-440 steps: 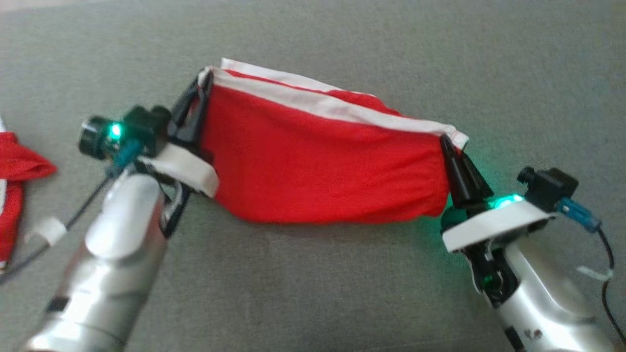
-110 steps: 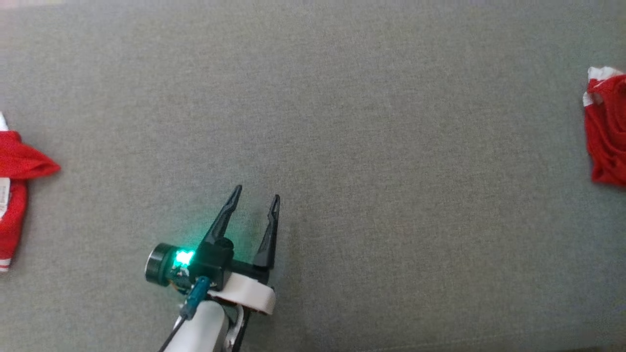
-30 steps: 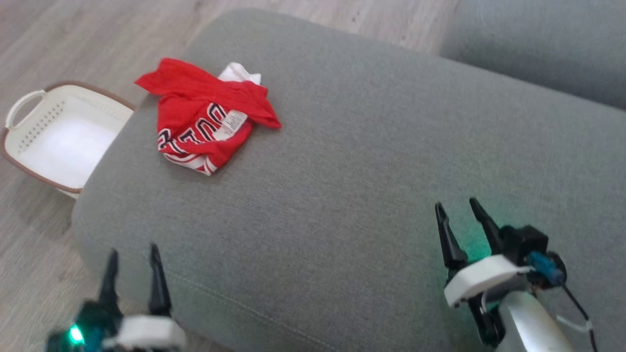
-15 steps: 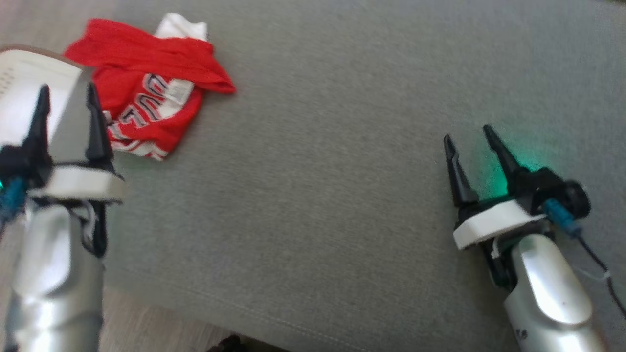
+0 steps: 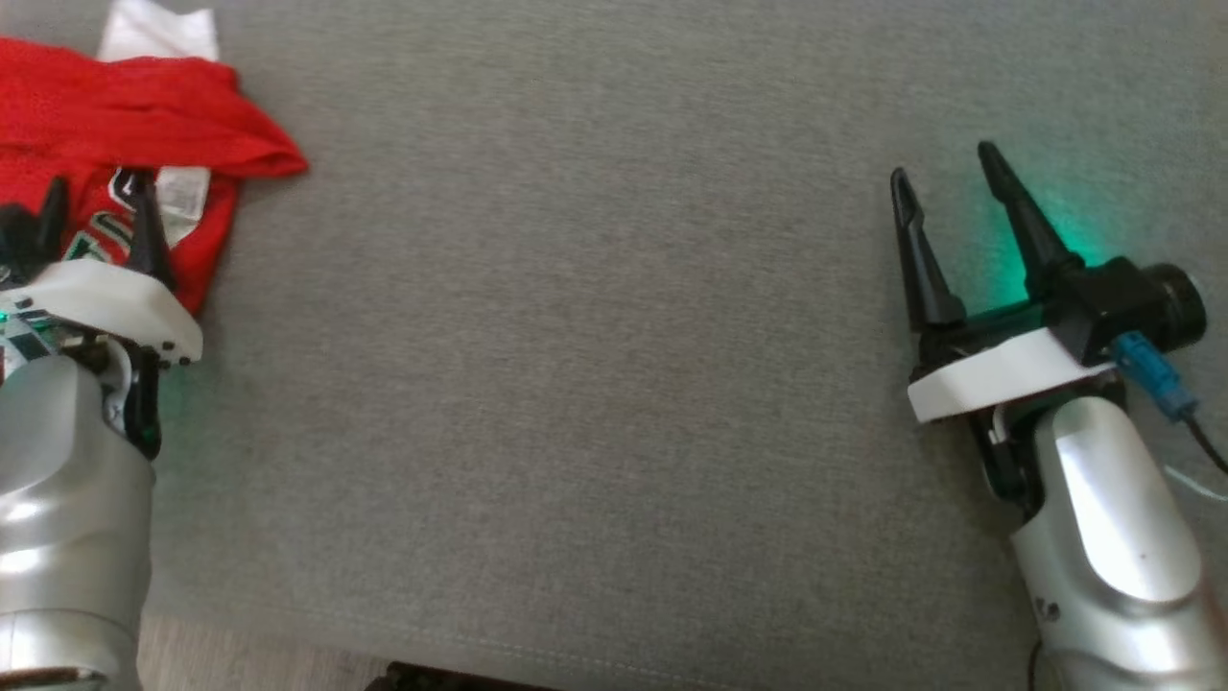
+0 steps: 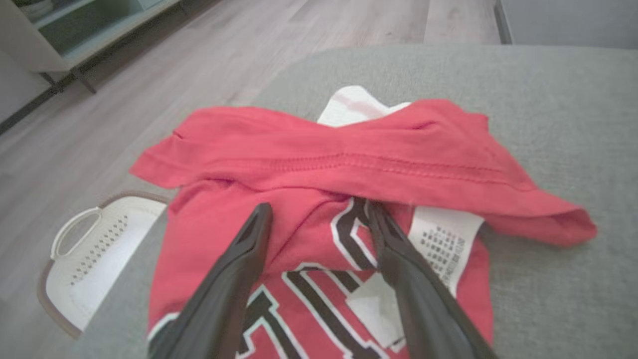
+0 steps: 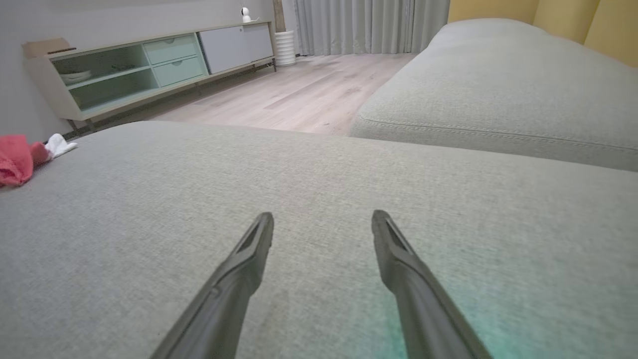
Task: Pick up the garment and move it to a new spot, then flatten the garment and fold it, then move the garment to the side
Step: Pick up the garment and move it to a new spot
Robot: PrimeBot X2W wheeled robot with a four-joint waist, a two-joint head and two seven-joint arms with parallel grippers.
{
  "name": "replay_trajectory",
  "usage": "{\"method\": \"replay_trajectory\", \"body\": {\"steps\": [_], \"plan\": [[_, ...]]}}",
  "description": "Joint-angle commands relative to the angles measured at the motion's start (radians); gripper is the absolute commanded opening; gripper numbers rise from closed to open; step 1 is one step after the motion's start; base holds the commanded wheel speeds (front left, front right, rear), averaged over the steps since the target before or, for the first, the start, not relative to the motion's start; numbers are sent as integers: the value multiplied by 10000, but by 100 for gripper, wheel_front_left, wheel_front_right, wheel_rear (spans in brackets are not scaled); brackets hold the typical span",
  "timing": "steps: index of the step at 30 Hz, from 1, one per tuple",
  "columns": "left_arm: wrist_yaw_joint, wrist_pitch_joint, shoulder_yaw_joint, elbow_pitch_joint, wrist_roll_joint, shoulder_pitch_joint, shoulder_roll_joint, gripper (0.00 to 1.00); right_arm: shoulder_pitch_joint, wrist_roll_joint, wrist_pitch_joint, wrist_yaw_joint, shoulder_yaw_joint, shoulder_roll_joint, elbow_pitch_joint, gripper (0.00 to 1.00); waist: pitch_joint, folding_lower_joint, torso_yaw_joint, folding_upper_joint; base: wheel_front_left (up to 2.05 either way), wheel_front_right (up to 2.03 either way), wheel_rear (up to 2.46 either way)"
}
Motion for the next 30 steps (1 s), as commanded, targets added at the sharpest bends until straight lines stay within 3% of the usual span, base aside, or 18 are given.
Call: {"method": "replay_trajectory", "body": {"steps": [1, 4, 5, 6, 13, 21, 25, 30], "plan": [[22, 92, 245, 96, -122, -245, 627, 100, 171, 63, 111, -7, 137, -130, -151, 100, 195, -1, -206, 0, 0, 0, 0], [19, 181, 176, 671, -297, -346, 584, 100, 220, 85, 130, -7, 59, -157, -206, 100, 245, -1, -311, 0, 0, 0, 0], [19, 126, 131, 801, -308, -376, 598, 42, 233, 92, 125, -7, 34, -151, -208, 100, 241, -1, -341, 0, 0, 0, 0], [18, 17, 91, 899, -313, -403, 630, 0, 238, 101, 113, -7, 11, -136, -198, 100, 225, -1, -377, 0, 0, 0, 0], [169, -1200, -251, 561, 164, -876, 1208, 0, 251, 213, -124, -7, -93, 78, 105, 100, -194, -1, -564, 0, 0, 0, 0], [147, -1356, -832, -2305, 899, -1242, 1447, 0, 405, 586, -571, -7, 43, 541, 1025, 100, -1392, -1, -1322, 0, 0, 0, 0], [98, -1358, -1369, -3404, 1092, -1197, 1126, 0, 483, 838, -688, -7, 268, 641, 1422, 100, -1960, -1, -2031, 0, 0, 0, 0], [51, -1359, -2108, -4424, 917, -967, 303, 0, 574, 1572, -736, -7, 923, 663, 1646, 100, -2463, -1, -3088, 0, 0, 0, 0]]}}
